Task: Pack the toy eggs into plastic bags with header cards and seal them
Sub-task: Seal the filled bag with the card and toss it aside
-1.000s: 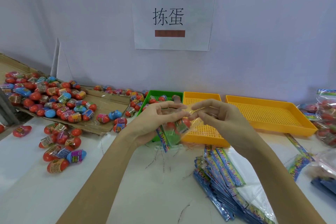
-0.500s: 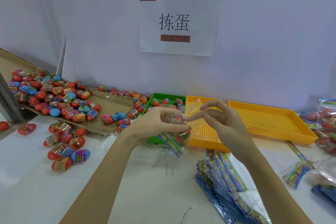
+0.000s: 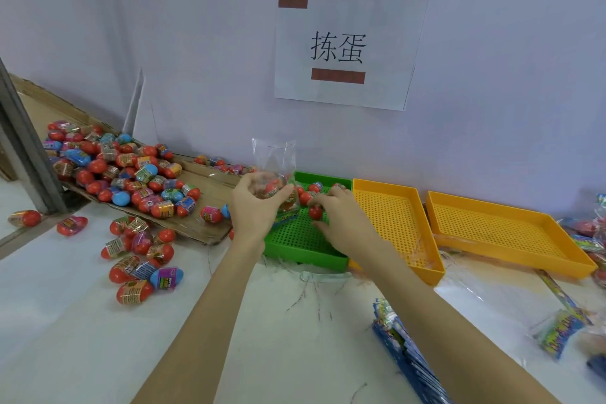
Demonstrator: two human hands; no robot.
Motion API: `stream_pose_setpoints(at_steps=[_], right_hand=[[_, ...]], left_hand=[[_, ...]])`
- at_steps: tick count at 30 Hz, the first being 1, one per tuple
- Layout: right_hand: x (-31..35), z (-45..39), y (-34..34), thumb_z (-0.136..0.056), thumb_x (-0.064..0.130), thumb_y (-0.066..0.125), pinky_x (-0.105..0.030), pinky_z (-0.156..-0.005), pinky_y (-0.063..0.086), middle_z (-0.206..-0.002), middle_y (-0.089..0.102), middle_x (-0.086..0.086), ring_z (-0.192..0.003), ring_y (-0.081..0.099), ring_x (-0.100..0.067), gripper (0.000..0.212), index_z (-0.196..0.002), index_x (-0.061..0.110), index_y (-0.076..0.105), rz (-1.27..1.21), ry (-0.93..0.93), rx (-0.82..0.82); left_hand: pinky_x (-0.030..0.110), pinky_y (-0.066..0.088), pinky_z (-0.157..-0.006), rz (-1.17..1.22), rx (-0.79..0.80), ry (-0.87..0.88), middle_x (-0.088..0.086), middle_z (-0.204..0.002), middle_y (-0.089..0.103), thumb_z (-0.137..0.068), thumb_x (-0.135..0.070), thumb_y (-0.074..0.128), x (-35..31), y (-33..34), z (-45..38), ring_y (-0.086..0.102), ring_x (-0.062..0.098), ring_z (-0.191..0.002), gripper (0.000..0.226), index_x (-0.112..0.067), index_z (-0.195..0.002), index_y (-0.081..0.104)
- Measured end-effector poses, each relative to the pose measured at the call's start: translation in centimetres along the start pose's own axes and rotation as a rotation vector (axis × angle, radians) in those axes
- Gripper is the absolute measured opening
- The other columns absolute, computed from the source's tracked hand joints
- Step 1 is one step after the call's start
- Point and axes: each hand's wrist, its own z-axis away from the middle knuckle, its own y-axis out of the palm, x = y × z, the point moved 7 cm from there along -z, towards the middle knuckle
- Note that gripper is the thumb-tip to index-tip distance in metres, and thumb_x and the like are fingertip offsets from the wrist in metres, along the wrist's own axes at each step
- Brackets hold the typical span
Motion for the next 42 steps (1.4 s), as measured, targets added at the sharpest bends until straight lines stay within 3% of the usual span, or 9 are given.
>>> stream_pose_setpoints(at_steps=[3, 6, 8, 17, 22, 28, 33, 38, 42], right_hand=[[-0.2, -0.8, -0.4, -0.098, 0.016, 0.068, -0.034, -0.099, 0.048, -0.124, 0.058, -0.008, -0.118, 0.053, -0.025, 0.034, -0.130, 0.018, 0.062, -0.011, 0.041, -0.083], [-1.2, 0.9, -2.3, -0.096, 0.015, 0.070, -0.013, -0.074, 0.047, -0.106, 0.063, 0.001, -0.087, 0.059, -0.007, 0.024, -0.120, 0.017, 0.064, -0.352, 0.135, -0.279], [-2.5, 3.1, -3.0, -0.096, 0.021, 0.073, -0.012, -0.066, 0.050, -0.093, 0.071, 0.004, -0.080, 0.065, -0.004, 0.017, -0.111, 0.018, 0.066, -0.652, 0.189, -0.400], [-5.8, 7.7, -4.4, -0.101, 0.030, 0.063, -0.025, -0.073, 0.061, -0.108, 0.078, -0.014, -0.101, 0.076, -0.027, 0.038, -0.118, -0.004, 0.065, -1.626, 0.355, -0.491], [-6.2, 8.6, -7.0, -0.100, 0.036, 0.065, -0.027, -0.060, 0.058, -0.087, 0.072, -0.002, -0.074, 0.072, -0.018, 0.024, -0.108, 0.012, 0.065, -1.290, 0.295, -0.648], [-3.6, 9.6, -9.5, -0.091, 0.020, 0.078, -0.028, -0.085, 0.056, -0.119, 0.051, -0.004, -0.087, 0.062, -0.008, 0.029, -0.120, 0.025, 0.075, -0.460, 0.026, -0.832], [-2.7, 10.3, -10.4, -0.099, 0.008, 0.067, -0.025, -0.090, 0.053, -0.120, 0.058, -0.011, -0.103, 0.059, -0.014, 0.027, -0.122, 0.018, 0.075, -0.410, -0.033, -0.941], [-2.2, 10.3, -10.7, -0.097, 0.009, 0.070, -0.032, -0.087, 0.059, -0.118, 0.061, -0.010, -0.101, 0.064, -0.018, 0.028, -0.124, 0.014, 0.073, -0.411, -0.064, -0.934], [-2.2, 9.9, -10.1, -0.093, 0.011, 0.076, -0.021, -0.078, 0.055, -0.112, 0.066, -0.002, -0.091, 0.064, -0.013, 0.034, -0.126, 0.012, 0.067, -0.335, -0.009, -0.843]], left_hand=[[0.013, 0.053, -0.070, 0.001, 0.041, 0.036, -0.002, -0.105, 0.072, -0.076, -0.025, 0.093, -0.2, 0.6, 0.2, 0.067, 0.013, -0.101, 0.044, -0.019, -0.112, 0.070], [0.035, 0.061, -0.085, -0.007, 0.092, 0.069, 0.002, -0.104, 0.075, -0.075, -0.025, 0.094, -0.7, 1.3, 0.5, 0.072, 0.020, -0.100, 0.043, -0.019, -0.111, 0.070], [0.045, 0.062, -0.089, -0.011, 0.136, 0.093, 0.005, -0.102, 0.077, -0.074, -0.024, 0.094, -1.1, 1.9, 1.0, 0.075, 0.022, -0.097, 0.048, -0.016, -0.114, 0.069], [0.010, 0.051, -0.080, -0.305, 0.322, 0.484, -0.008, -0.102, 0.073, -0.080, -0.025, 0.090, -3.8, 5.8, 5.1, 0.067, 0.001, -0.091, 0.040, -0.023, -0.113, 0.066], [0.011, 0.050, -0.084, -0.425, 0.316, 0.654, -0.004, -0.105, 0.071, -0.083, -0.020, 0.087, -4.8, 6.4, 6.5, 0.066, 0.010, -0.091, 0.042, -0.016, -0.119, 0.066], [0.029, 0.056, -0.084, -0.518, 0.317, 0.754, -0.003, -0.107, 0.069, -0.087, -0.022, 0.084, -5.5, 6.9, 7.5, 0.065, 0.014, -0.094, 0.040, -0.015, -0.122, 0.065], [0.024, 0.054, -0.088, -0.516, 0.322, 0.734, -0.001, -0.114, 0.070, -0.087, -0.023, 0.083, -5.3, 6.8, 7.4, 0.064, 0.012, -0.099, 0.044, -0.014, -0.126, 0.064], [-0.001, 0.039, -0.087, -0.531, 0.382, 0.753, 0.003, -0.114, 0.071, -0.086, -0.018, 0.084, -5.3, 7.3, 7.6, 0.056, 0.004, -0.096, 0.053, -0.010, -0.134, 0.062], [0.011, 0.040, -0.096, -0.531, 0.411, 0.800, 0.008, -0.122, 0.069, -0.089, -0.017, 0.081, -5.3, 7.6, 7.8, 0.056, 0.006, -0.106, 0.058, -0.009, -0.142, 0.058]])
